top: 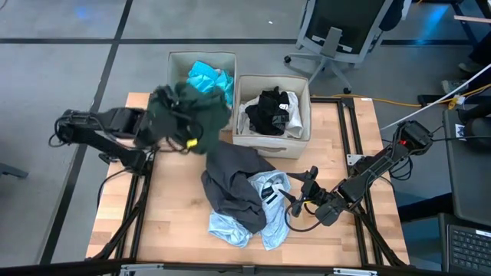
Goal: Sort clothes
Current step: Put the dark green shirt into the left laundry organizer
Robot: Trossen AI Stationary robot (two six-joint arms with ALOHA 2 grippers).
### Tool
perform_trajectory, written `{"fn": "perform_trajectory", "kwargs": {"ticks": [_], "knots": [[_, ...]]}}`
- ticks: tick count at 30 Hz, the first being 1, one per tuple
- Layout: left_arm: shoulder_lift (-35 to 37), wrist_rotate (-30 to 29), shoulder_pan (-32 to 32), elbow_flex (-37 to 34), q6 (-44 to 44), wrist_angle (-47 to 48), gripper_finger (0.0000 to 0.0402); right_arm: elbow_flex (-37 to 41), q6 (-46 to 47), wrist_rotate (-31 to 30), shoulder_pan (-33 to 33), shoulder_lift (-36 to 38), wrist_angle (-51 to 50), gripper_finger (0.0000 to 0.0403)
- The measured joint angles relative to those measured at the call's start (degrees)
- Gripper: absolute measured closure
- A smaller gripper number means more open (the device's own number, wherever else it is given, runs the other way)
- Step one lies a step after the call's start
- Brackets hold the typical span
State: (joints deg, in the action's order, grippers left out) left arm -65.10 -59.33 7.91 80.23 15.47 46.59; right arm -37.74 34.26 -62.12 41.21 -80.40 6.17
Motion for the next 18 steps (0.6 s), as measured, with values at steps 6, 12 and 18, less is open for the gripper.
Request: {"fn": "perform_trajectory", "kwargs": {"ticks": [6,12,18], "knots": [[-0.1,15.4,-16.8,0.0,12.3,-12.9,0.0387,0.0,0.0,0.0,0.0,0.0,0.2,0.0087],[-2.2,30.3,-33.4,0.0,14.8,-21.7,0.0387,0.0,0.0,0.1,0.0,0.0,0.3,0.0087],[-8.1,40.5,-45.0,0.0,10.5,-22.7,0.0387,0.0,0.0,0.2,0.0,0.0,0.4,0.0087]]}}
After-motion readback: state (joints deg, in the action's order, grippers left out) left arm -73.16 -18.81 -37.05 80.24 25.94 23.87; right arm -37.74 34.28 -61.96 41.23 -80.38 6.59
